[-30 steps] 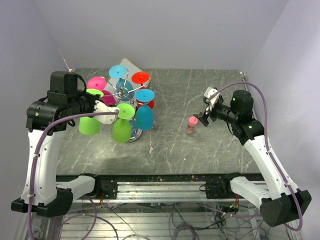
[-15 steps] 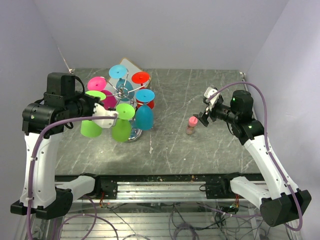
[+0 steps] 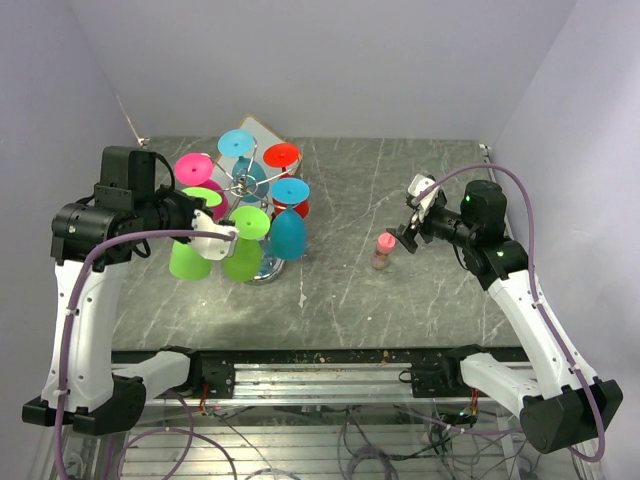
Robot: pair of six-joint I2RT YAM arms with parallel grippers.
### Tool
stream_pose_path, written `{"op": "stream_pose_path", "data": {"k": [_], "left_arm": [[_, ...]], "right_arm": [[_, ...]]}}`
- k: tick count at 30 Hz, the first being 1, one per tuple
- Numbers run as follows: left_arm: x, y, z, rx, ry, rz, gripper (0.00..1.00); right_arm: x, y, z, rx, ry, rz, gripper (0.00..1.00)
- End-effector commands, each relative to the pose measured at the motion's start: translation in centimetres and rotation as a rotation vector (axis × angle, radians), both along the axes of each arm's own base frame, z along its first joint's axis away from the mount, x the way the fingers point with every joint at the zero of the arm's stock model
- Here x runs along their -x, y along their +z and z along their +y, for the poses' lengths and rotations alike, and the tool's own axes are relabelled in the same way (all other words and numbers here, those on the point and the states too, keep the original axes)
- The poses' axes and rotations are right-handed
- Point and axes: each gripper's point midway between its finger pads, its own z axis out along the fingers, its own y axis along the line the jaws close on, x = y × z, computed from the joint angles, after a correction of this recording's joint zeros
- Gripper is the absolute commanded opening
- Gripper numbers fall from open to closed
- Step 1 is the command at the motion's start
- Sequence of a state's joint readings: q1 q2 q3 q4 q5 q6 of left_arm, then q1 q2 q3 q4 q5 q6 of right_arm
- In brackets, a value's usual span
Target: Place the wine glass upside down on the wine glass rack
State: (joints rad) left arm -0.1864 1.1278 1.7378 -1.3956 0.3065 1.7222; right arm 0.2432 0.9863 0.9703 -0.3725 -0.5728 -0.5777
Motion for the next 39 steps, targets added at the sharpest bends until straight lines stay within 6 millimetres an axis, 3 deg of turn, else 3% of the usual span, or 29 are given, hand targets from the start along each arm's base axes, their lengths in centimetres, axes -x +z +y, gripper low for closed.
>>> {"op": "stream_pose_path", "data": {"k": [1,23,39], "left_arm": [[0.1,-0.3,-0.6,0.015,-0.039,0.010,0.11],[1.1,-1.6,0.9,-0.063,-0.006,0.058,0.25],[1.5,-0.8,1.6,-0.079,0.025,0.047,0.39]], "right_arm": [[0.1,-0.6,-0.1,0.007,0.006,0.010,0.83],[0.0,-0.8,-0.1,0.011,0.003,0.015,0.83],[-0.1,-1.0,-0.2,0.015,0.001,0.015,0.83]]}}
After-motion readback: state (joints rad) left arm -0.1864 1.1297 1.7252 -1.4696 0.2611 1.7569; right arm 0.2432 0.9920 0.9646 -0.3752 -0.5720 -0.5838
